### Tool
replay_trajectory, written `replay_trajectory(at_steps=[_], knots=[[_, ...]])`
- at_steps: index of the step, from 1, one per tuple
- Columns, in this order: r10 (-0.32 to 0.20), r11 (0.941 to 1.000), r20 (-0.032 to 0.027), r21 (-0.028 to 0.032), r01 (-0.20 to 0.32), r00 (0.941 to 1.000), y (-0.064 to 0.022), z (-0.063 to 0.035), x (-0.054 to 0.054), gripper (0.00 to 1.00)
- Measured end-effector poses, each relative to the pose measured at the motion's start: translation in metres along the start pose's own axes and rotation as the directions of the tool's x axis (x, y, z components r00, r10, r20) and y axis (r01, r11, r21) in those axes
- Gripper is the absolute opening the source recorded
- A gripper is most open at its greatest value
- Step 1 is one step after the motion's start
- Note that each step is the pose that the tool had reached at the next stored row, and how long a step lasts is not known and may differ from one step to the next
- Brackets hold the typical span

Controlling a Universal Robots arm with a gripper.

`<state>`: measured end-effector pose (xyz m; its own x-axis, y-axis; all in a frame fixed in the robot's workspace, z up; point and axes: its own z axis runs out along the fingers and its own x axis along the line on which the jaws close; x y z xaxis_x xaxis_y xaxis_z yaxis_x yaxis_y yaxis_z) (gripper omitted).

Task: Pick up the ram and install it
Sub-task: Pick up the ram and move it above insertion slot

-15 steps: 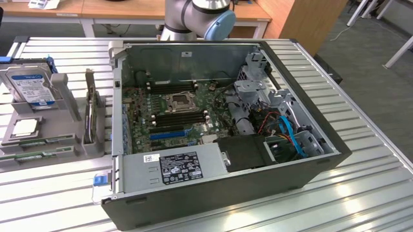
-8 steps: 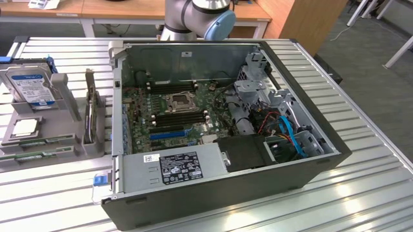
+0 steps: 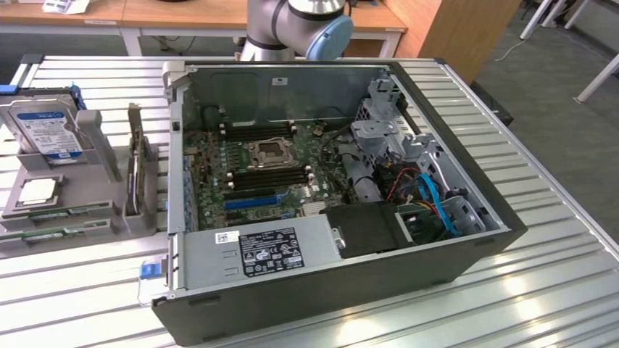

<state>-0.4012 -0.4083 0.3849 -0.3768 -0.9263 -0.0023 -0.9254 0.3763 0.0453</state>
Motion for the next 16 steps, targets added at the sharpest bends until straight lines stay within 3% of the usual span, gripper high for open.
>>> replay_trajectory(at_steps=[3, 8, 13, 16], knots=[[-0.056, 0.9984, -0.0026, -0.0002, 0.056, 0.9984, 0.0, 0.0001, 0.0, 0.1], [-0.138, 0.9904, -0.0063, -0.0008, 0.138, 0.9904, 0.0, 0.0001, 0.0, 0.1], [-0.208, 0.9781, -0.0094, -0.0015, 0.208, 0.9781, 0.0, 0.0001, 0.0, 0.1], [-0.252, 0.9677, -0.0114, -0.002, 0.252, 0.9676, 0.0, 0.0002, 0.0, 0.1]])
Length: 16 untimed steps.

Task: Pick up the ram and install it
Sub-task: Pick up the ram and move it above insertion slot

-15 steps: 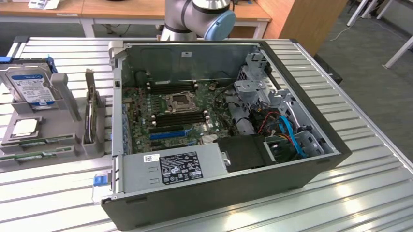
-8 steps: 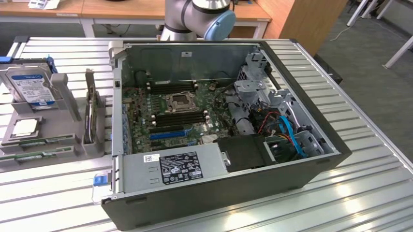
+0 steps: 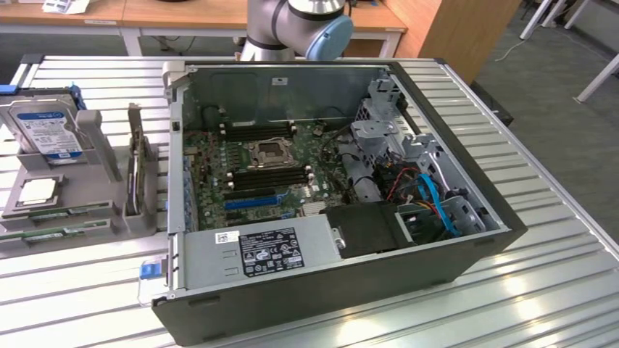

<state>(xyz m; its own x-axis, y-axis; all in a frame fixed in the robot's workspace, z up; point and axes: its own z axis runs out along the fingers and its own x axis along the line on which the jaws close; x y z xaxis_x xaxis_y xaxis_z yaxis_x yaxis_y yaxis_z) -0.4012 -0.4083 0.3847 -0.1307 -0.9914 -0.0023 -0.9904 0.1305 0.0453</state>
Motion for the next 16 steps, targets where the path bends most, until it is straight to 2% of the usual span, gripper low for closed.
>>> replay_trajectory(at_steps=[6, 16], knots=[[-0.086, 0.9963, -0.0038, -0.0004, 0.086, 0.9963, 0.0, 0.0, 0.0, 0.1], [-0.089, 0.996, -0.004, -0.0004, 0.089, 0.996, 0.0, 0.0, 0.0, 0.1]])
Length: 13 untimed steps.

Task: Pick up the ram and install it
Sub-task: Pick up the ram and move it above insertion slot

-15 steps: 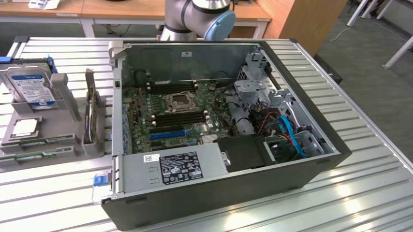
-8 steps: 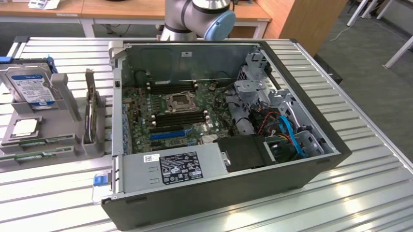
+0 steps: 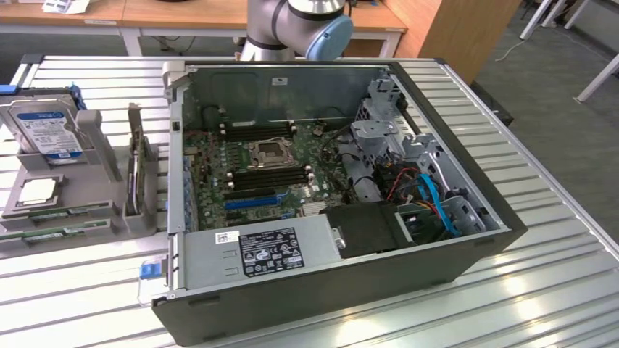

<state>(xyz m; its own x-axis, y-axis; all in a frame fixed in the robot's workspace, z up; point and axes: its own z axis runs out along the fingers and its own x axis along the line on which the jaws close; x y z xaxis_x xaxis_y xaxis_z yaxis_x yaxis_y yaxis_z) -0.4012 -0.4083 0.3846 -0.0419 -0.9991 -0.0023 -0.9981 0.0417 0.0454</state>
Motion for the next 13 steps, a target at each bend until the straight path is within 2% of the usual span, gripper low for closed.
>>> replay_trajectory(at_steps=[5, 8, 9, 13], knots=[[-0.001, 1.0, 0.0, 0.0, 0.001, 1.0, 0.0, 0.0, 0.0, 0.1], [-0.023, 0.9997, -0.001, 0.0001, 0.023, 0.9997, 0.0, 0.0001, 0.0, 0.1], [-0.05, 0.9982, -0.0021, 0.0327, 0.05, 0.9988, 0.0, 0.0002, 0.0, 0.1], [-0.05, 0.9982, -0.0021, 0.0328, 0.05, 0.9988, 0.0, 0.0002, 0.0, 0.1]])
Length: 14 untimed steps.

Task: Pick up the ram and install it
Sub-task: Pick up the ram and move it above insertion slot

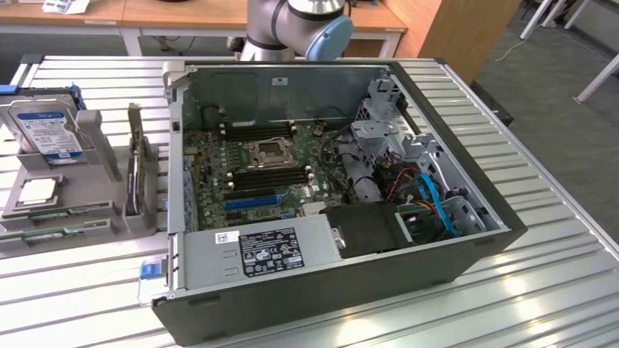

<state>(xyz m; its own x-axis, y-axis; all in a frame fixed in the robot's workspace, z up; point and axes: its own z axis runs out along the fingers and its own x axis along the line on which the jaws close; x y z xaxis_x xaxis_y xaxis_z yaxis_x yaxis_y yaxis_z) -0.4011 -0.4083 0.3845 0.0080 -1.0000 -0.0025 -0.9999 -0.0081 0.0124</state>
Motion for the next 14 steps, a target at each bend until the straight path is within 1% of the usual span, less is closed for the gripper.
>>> replay_trajectory(at_steps=[10, 11, 13, 14], knots=[[0.0, 1.0, 0.0, -0.0001, 0.0, 1.0, 0.0, 0.0, 0.0, 0.11], [0.0, 1.0, 0.0001, -0.0001, 0.0, 1.0, 0.0, 0.0, 0.0, 0.16], [0.0, 1.0, 0.0, -0.0001, 0.0, 1.0, 0.0, 0.0, 0.0, 0.16], [0.0, 1.0, 0.0, -0.0001, 0.0, 1.0, 0.0, 0.0, 0.0, 0.24]])
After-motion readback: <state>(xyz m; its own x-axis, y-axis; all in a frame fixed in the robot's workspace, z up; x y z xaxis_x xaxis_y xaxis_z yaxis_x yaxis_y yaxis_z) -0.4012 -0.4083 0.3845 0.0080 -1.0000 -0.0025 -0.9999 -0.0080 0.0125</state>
